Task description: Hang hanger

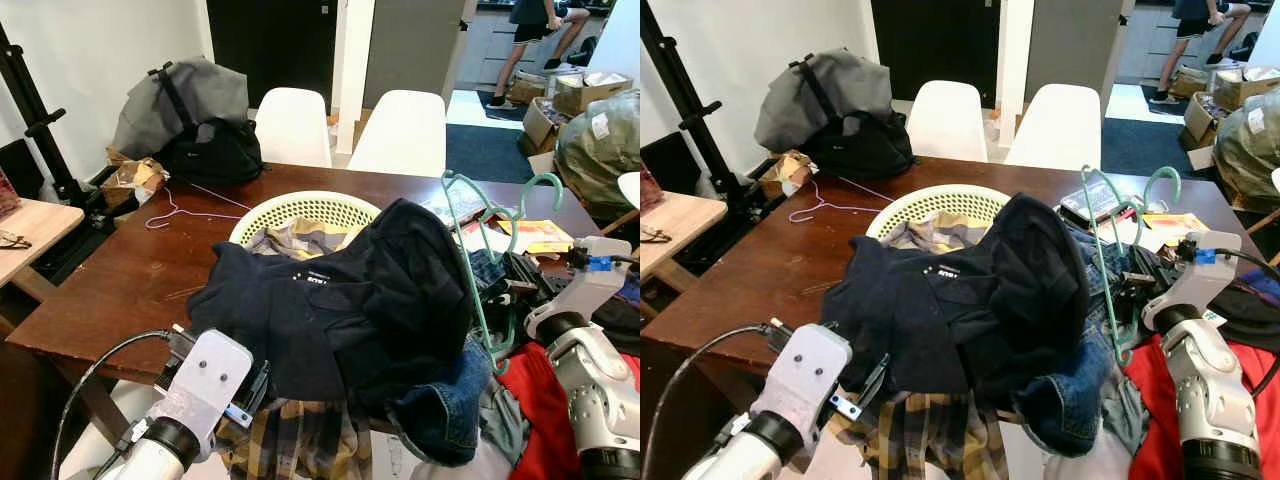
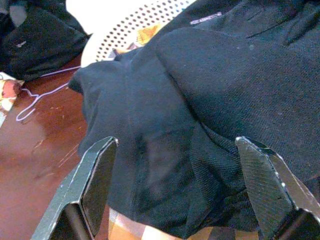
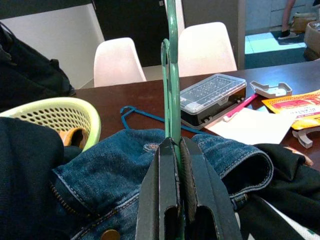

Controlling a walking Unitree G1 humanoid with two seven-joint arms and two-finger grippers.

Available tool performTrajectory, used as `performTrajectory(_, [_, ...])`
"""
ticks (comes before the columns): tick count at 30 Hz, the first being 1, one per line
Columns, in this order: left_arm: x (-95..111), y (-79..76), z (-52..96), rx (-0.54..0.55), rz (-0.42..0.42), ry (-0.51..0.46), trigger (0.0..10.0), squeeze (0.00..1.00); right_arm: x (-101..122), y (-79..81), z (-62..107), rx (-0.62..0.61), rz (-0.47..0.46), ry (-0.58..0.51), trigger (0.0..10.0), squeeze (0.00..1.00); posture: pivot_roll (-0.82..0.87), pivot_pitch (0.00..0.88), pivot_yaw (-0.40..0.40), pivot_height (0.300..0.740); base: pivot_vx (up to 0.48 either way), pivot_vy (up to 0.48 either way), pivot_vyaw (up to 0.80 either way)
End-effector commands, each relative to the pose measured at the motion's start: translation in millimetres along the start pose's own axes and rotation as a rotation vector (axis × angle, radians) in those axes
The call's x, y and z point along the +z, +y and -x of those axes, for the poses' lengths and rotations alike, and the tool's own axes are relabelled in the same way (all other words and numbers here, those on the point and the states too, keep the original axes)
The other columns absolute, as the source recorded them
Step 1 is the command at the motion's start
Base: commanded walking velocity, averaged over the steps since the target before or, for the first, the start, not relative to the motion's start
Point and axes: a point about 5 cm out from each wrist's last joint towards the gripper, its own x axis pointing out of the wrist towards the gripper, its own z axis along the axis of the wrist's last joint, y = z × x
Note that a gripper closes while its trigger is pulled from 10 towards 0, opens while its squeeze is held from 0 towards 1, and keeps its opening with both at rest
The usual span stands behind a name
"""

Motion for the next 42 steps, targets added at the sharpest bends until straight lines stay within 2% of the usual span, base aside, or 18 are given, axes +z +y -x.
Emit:
performTrajectory(1, [-6.6,-4.2,-0.8,-0.062,-0.015,0.017,10.0,0.00,-1.3,-1.0,-0.2,-0.005,0.000,-0.009,10.0,0.00,-0.02,0.000,-0.035,0.740,0.000,0.000,0.00])
performTrajectory(7, [-8.1,-11.3,0.2,-0.131,0.016,0.013,10.0,0.00,2.2,-1.0,-0.6,0.000,0.003,-0.022,10.0,0.00,-0.03,0.000,-0.032,0.740,0.000,0.000,0.00])
performTrajectory(9, [-7.6,-23.3,2.2,-0.214,0.106,0.010,10.0,0.00,4.3,-1.8,-0.1,0.000,0.005,-0.030,10.0,0.00,-0.03,0.000,-0.033,0.740,0.000,0.000,0.00])
performTrajectory(11, [-7.5,-27.1,2.9,-0.242,0.139,0.010,10.0,0.00,4.5,-2.0,0.1,0.001,0.006,-0.032,10.0,0.00,-0.03,0.000,-0.033,0.740,0.000,0.000,0.00])
performTrajectory(20, [-9.7,-35.8,6.0,-0.300,0.155,0.017,10.0,0.00,5.5,-0.6,-0.6,0.007,0.004,-0.036,10.0,0.00,-0.03,0.000,-0.035,0.740,0.000,0.000,0.00])
performTrajectory(26, [-16.1,-27.2,3.6,-0.242,0.122,0.038,10.0,0.00,5.2,-0.8,-0.7,0.009,0.005,-0.035,10.0,0.00,-0.04,0.000,-0.035,0.740,0.000,0.000,0.00])
performTrajectory(28, [-22.0,-16.3,2.8,-0.183,0.088,0.060,10.0,0.00,5.1,-2.3,-0.2,0.006,0.006,-0.035,10.0,0.00,-0.04,0.000,-0.035,0.740,0.000,0.000,0.00])
performTrajectory(39, [-26.3,-3.1,-0.8,-0.112,0.063,0.065,10.0,0.00,5.1,-3.2,0.8,0.003,0.006,-0.035,10.0,0.00,-0.05,0.000,-0.033,0.740,0.000,0.000,0.00])
performTrajectory(40, [-26.1,-3.0,-1.4,-0.113,0.066,0.061,9.6,0.00,5.4,-3.7,1.0,0.001,0.007,-0.036,10.0,0.00,-0.05,0.000,-0.033,0.740,0.000,0.000,0.00])
performTrajectory(41, [-26.0,-3.0,-2.2,-0.115,0.069,0.057,0.0,0.00,5.9,-4.2,1.1,0.000,0.009,-0.037,10.0,0.00,-0.05,0.000,-0.032,0.740,0.000,0.000,0.00])
performTrajectory(42, [-26.0,-3.0,-2.7,-0.116,0.071,0.054,0.0,0.00,6.3,-4.4,1.2,0.000,0.009,-0.038,10.0,0.00,-0.05,0.000,-0.032,0.740,0.000,0.000,0.00])
